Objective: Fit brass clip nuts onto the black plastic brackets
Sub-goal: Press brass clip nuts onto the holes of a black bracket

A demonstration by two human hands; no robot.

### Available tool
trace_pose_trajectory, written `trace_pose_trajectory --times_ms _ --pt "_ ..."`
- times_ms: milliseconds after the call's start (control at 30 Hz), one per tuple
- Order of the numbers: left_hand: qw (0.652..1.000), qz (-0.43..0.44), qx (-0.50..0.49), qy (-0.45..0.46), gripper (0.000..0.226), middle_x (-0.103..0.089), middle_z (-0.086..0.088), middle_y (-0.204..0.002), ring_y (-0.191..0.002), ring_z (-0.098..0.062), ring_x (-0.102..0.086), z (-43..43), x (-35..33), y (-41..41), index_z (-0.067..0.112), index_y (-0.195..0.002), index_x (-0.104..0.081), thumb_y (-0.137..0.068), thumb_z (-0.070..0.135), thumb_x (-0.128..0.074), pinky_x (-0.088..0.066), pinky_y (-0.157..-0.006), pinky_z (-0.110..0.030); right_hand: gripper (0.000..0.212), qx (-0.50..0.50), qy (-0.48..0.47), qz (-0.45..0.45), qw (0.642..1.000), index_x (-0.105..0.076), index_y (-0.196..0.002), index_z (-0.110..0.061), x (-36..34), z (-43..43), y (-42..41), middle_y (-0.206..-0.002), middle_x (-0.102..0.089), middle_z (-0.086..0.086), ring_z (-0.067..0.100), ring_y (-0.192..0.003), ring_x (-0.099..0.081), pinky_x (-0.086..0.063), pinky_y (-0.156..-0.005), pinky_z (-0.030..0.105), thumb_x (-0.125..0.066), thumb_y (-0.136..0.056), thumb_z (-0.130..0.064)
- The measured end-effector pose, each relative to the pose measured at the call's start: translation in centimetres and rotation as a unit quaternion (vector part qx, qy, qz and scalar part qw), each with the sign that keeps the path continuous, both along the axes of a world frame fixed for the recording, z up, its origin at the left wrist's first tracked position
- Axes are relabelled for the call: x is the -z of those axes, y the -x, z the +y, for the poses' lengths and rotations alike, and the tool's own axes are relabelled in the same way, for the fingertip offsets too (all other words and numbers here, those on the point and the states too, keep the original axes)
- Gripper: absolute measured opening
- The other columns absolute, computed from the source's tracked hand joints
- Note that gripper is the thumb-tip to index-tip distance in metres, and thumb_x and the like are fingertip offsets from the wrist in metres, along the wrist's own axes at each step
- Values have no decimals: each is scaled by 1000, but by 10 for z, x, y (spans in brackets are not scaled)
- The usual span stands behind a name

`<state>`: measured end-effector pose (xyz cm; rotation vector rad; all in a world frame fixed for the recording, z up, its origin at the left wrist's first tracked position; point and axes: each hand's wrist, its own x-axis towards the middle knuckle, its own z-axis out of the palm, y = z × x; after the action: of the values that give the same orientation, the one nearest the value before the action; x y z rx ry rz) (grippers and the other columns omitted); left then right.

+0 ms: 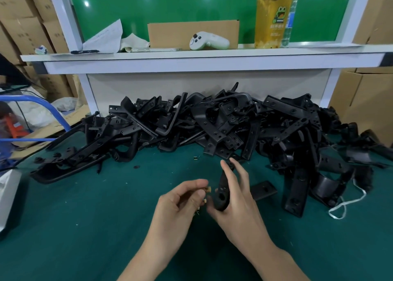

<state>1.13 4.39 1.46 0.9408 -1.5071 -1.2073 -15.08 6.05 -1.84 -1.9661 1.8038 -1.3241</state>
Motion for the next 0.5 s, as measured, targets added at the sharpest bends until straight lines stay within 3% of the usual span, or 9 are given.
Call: trace_pose_trajectory --times_ms 167,500 --pt "1000 5 -3 -1 25 -78 9 -94 -87 -2 -71 2 -2 1 34 -97 -79 -94 13 -66 -50 -76 -11 93 -20 8 21 1000 -8 -148 -52 -2 1 -2 -159 3 -29 3 -122 -43 -51 -98 41 -71 -80 -46" --pt "1000 -10 7 7 32 -78 8 -91 -85 -2 -71 3 -2 2 38 -94 -79 -95 9 -66 -50 -77 -12 93 -37 -25 49 998 -15 -156 -39 -2 0 -1 -158 9 -27 9 -121 -47 -50 -97 39 -73 -83 -41"
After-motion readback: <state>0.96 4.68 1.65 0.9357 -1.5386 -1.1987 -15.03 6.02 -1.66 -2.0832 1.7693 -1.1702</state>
